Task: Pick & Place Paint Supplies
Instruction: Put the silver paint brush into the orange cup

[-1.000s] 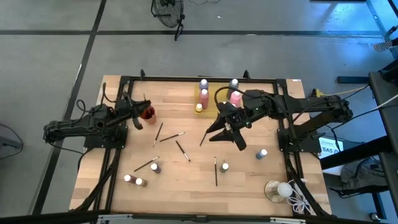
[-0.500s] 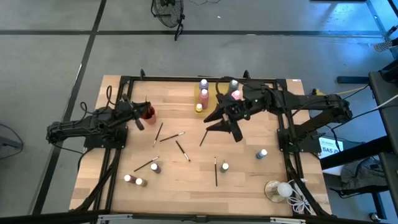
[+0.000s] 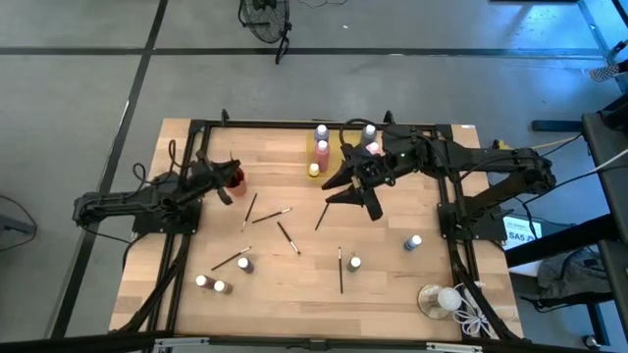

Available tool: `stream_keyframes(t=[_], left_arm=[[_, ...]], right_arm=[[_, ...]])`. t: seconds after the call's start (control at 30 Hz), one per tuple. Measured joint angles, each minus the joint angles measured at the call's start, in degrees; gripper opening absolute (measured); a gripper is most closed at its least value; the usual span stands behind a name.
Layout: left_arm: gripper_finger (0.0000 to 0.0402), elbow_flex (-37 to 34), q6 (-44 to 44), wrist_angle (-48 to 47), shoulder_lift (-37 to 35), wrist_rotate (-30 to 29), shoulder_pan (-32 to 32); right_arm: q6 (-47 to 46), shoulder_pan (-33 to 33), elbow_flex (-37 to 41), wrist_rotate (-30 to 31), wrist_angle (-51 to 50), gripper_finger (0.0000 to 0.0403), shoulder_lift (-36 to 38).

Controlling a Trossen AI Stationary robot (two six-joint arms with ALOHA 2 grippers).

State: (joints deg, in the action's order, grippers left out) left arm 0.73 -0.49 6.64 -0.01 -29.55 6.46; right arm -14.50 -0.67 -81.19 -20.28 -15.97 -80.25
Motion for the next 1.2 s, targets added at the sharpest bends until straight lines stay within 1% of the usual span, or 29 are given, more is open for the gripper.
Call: stream_keyframes(t=[0.2, 0.37, 0.53, 1.2], left_arm=[[0.0015, -0.2, -2.4, -2.6, 0.1, -1.1, 0.0], [0.0019, -0.2, -2.5, -2.6, 0.0, -4.0, 0.0], [0.0024, -0.2, -3.5, -2.6, 0.0, -4.0, 0.0], [0.0027, -0.2, -4.3, -2.6, 0.0, -4.1, 0.0]], right_arm=[[0.0, 0.0, 0.0, -2.2, -0.2, 0.0170, 0.0], [0.0, 0.0, 0.0, -2.4, -0.8, 0.0153, 0.0], [0.2, 0.0, 0.0, -2.4, -1.1, 0.0141, 0.0], [0.4, 0.0, 0.0, -2.5, -2.9, 0.0140, 0.0]])
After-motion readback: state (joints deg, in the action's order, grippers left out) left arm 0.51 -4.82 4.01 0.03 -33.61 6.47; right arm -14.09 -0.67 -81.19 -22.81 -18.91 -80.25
